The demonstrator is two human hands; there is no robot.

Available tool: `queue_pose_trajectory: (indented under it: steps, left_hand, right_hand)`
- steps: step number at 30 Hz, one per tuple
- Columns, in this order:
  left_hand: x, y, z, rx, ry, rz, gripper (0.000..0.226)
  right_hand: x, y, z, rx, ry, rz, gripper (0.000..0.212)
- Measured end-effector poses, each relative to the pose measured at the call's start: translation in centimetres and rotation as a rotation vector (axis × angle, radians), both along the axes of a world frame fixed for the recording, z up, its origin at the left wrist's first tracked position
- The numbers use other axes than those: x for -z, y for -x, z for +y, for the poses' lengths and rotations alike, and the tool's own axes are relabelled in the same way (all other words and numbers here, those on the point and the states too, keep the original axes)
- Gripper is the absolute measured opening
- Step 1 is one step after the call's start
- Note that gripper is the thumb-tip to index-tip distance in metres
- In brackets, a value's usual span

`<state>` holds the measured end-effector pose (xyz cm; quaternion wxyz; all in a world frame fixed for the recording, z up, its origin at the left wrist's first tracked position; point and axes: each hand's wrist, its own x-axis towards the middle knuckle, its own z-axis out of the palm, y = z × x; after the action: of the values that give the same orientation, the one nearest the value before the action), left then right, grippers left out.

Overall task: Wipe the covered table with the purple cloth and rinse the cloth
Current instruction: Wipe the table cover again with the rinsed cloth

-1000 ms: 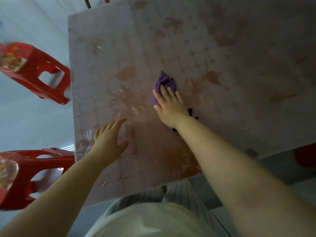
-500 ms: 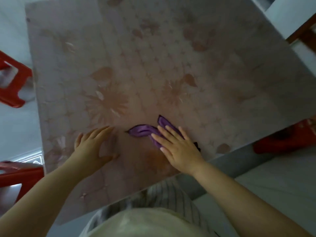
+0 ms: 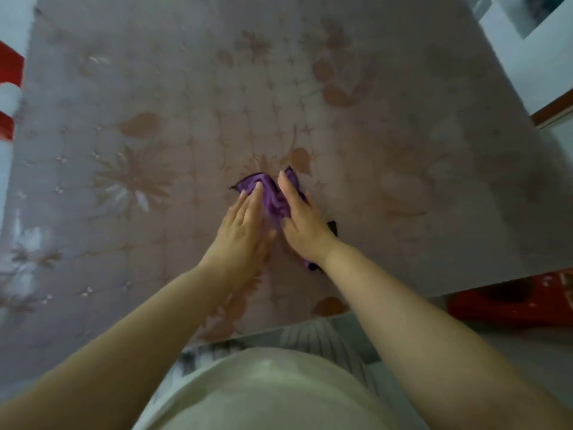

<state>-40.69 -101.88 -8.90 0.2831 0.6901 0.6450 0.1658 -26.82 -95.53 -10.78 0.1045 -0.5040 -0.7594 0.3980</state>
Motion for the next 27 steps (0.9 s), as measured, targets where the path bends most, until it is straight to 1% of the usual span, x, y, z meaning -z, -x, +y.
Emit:
queue_pose_trajectory:
  steps: [1,3,5,7,9,11,13,14,17,20,22,24,27]
  left_hand:
    - [0.6,-2.0,0.0,-0.011,0.067,0.047,0.075]
    - [2.1,-5.1,0.1,-0.023,0.162,0.259,0.082]
    - [3.1,-6.5,1.3,-0.039,0.161,0.444,0.087]
    - [3.3,-6.5,4.0,-0.089,0.146,0.546,0.091]
    - [3.0,-6.0,8.1,-0.184,0.129,0.583,0.091]
    - [2.6,-5.5,12.5,-0.290,0.174,0.564,0.089]
    - [2.8,-6.2,16.3,-0.304,0.225,0.528,0.081]
    - [2.9,-7.3,17.8,-0.253,0.228,0.534,0.075]
    - [2.7,-14.1,20.5,0.019,0.157,0.498,0.070]
    - [2.5,-23.1,19.4,0.315,0.091,0.434,0.072]
    - [2.4,-27.2,17.2,0.488,0.075,0.460,0.071]
    - [2.7,-27.7,15.3,0.557,0.053,0.510,0.068]
    - [2.9,-24.4,14.1,0.538,0.015,0.534,0.065]
  right_hand:
    - [-0.3,-0.9,-0.3,0.031,0.016,0.088,0.069]
    - [-0.8,-4.6,-1.0,0.122,-0.047,0.209,0.071]
    - [-1.4,-9.9,-1.2,0.198,-0.079,0.266,0.069]
    - [-2.2,-16.2,-1.1,0.284,-0.027,0.278,0.066]
    - [-2.9,-22.6,-1.0,0.398,-0.033,0.252,0.067]
    - [-3.7,-28.2,-1.2,0.543,-0.055,0.214,0.070]
    - [-4.5,-32.5,-1.9,0.697,-0.075,0.176,0.080]
    - [-4.9,-34.2,-2.3,0.775,-0.086,0.164,0.084]
    - [-5.3,-37.4,-3.6,0.945,-0.123,0.136,0.083]
    - [-4.7,-38.7,-4.9,0.994,-0.123,0.135,0.081]
    - [-4.3,-38.6,-5.7,1.003,-0.129,0.157,0.079]
    - [-4.0,-37.7,-6.0,0.995,-0.125,0.179,0.075]
    - [-4.0,-34.8,-5.3,0.954,-0.083,0.186,0.073]
